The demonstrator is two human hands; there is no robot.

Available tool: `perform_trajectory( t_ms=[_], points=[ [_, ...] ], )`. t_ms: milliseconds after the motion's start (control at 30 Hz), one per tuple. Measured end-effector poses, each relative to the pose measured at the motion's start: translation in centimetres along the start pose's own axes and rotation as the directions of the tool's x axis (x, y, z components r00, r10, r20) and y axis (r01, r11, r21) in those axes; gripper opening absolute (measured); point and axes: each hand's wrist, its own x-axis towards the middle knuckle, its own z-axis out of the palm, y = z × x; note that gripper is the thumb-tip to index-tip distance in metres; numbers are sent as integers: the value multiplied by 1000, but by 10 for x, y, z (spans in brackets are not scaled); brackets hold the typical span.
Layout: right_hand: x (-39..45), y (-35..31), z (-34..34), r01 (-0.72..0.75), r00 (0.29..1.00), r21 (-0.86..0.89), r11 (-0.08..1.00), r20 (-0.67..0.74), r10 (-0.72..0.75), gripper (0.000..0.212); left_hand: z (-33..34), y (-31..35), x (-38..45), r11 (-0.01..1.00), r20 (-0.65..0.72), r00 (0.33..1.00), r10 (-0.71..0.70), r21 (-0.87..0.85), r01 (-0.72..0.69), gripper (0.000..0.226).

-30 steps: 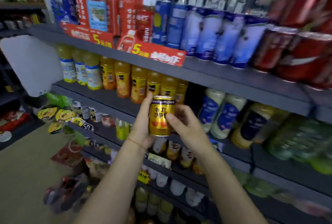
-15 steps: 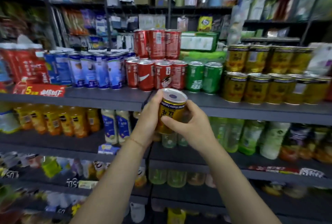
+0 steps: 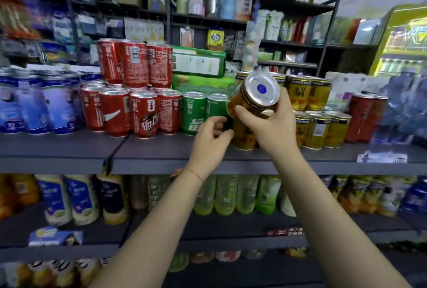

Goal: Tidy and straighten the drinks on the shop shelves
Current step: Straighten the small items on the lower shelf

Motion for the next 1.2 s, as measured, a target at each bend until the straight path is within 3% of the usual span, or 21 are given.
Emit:
perform_trajectory(
  t_ms=[133,233,367,433,567,700,767,867,1000,1067,1200],
  points=[
    [21,10,-10,31,998,1,1000,57,-31,61,21,-3,2,999,-91,996,9,31,-6,65],
    [29,14,-8,94,981,10,995,169,-95,63,19,5,-2,972,-198,956,218,128,-195,89],
    [34,18,4,218,926,-216,952,354,-132,67,16,16,4,925,-366,865,343,292,-243,75],
    [38,22,5,273,905,-296,915,402,-140,68,12,19,8,935,-416,862,290,315,-162,65],
    [50,40,-5,315,911,-309,897,362,-195,55,12,13,9,923,-395,914,88,377,74,62],
    [44,68,-13,454,872,-553,698,438,-221,31,21,5,11,849,-392,917,-77,457,266,75],
    [39,77,-13,493,856,-577,651,456,-245,29,23,3,10,841,-389,917,-86,465,276,81],
    [40,78,-17,494,850,-504,709,451,-272,32,25,5,5,943,-406,914,-7,302,141,78],
    [47,55,-33,244,880,-80,966,437,-186,49,33,27,7,984,-403,900,163,133,-118,77],
    [52,42,-39,108,872,71,992,473,-129,58,42,42,14,966,-376,890,256,140,-219,74],
    [67,34,-44,125,938,118,985,311,-156,55,62,64,29,942,-294,896,334,107,-316,78]
  ],
)
